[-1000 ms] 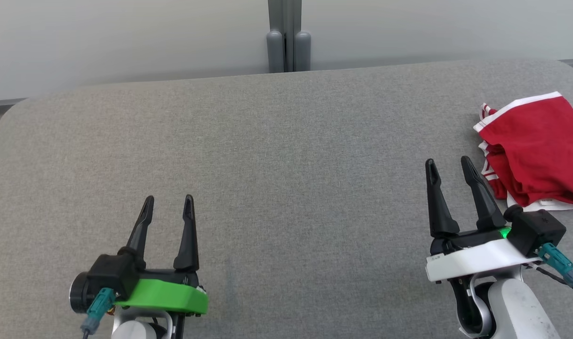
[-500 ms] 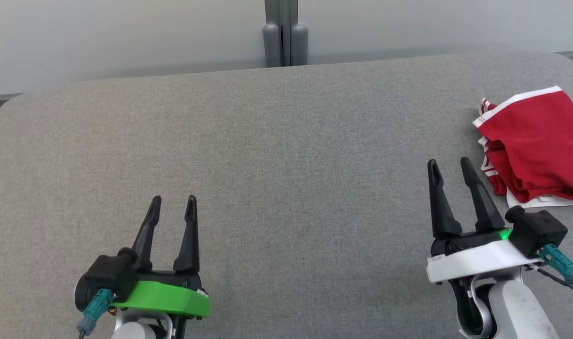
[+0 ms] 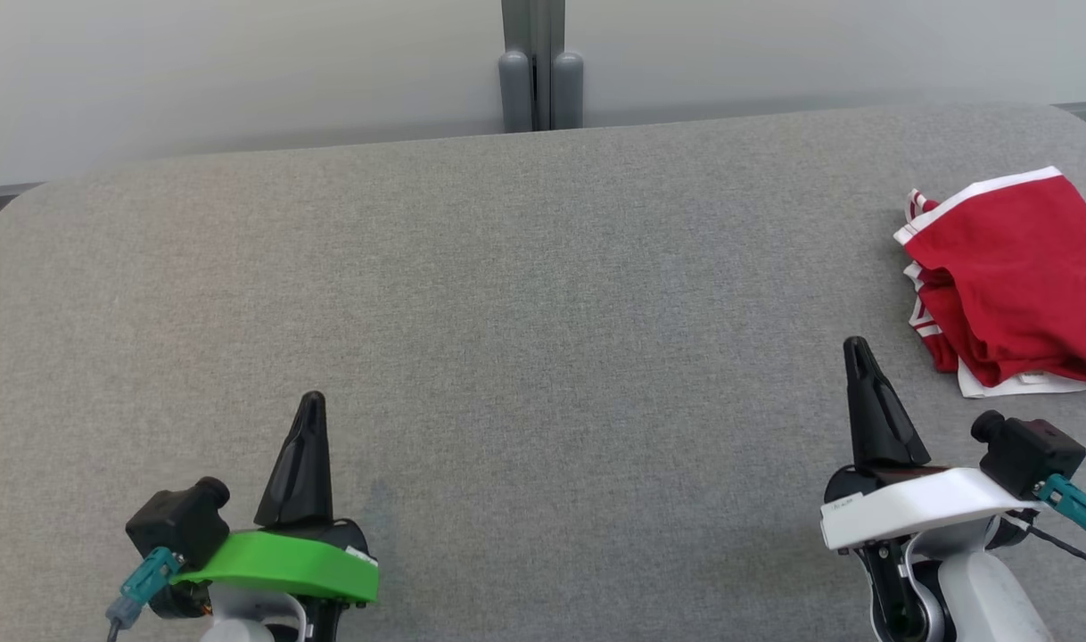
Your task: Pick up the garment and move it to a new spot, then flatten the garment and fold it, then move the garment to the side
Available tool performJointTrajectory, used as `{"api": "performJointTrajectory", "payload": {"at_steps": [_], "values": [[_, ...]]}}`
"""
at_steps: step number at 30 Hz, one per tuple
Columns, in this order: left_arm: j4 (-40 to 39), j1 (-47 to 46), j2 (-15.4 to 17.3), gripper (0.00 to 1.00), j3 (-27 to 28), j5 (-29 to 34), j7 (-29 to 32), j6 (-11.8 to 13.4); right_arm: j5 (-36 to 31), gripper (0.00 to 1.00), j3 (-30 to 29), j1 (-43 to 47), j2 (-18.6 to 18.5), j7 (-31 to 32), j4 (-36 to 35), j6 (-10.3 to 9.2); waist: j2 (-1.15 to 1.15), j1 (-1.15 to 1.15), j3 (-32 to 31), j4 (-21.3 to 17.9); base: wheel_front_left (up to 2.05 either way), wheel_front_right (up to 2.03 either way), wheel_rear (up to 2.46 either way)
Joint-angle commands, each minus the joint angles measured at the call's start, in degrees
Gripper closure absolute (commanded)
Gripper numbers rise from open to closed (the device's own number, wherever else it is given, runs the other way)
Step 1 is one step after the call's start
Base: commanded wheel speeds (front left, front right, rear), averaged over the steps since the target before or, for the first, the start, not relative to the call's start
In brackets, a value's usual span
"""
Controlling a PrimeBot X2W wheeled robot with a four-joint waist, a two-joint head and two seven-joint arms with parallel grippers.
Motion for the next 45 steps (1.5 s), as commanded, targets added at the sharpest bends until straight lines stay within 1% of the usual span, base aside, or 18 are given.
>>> {"api": "performJointTrajectory", "payload": {"at_steps": [1, 12, 22, 45], "values": [[-0.6, -0.5, 0.5, 1.0, 0.6, -2.6, 0.4, -0.3, 2.6, 1.0, -0.3, -0.8, -0.5, 0.5, -0.5, 0.0, 0.0, 0.0, -0.1, 0.0, 0.0, 0.0, 0.0], [0.4, -1.0, 1.0, 1.0, 2.0, -12.7, 2.6, -0.6, 12.7, 1.0, -1.1, -1.0, -1.0, 2.7, 0.6, 0.0, 0.0, 0.0, -0.6, 0.0, 0.0, 0.0, 0.0], [0.9, -1.4, 1.3, 1.0, 3.2, -20.6, 4.5, -0.8, 20.7, 1.0, -1.8, -1.1, -1.3, 4.6, 1.5, 0.01, 0.0, 0.0, -1.0, 0.1, 0.0, 0.0, 0.0], [2.0, -1.9, 1.7, 1.0, 6.0, -35.6, 8.4, -1.2, 35.9, 1.0, -3.6, -1.3, -1.7, 8.6, 3.3, 0.01, 0.0, 0.0, -2.0, 0.1, 0.0, 0.0, 0.0]]}}
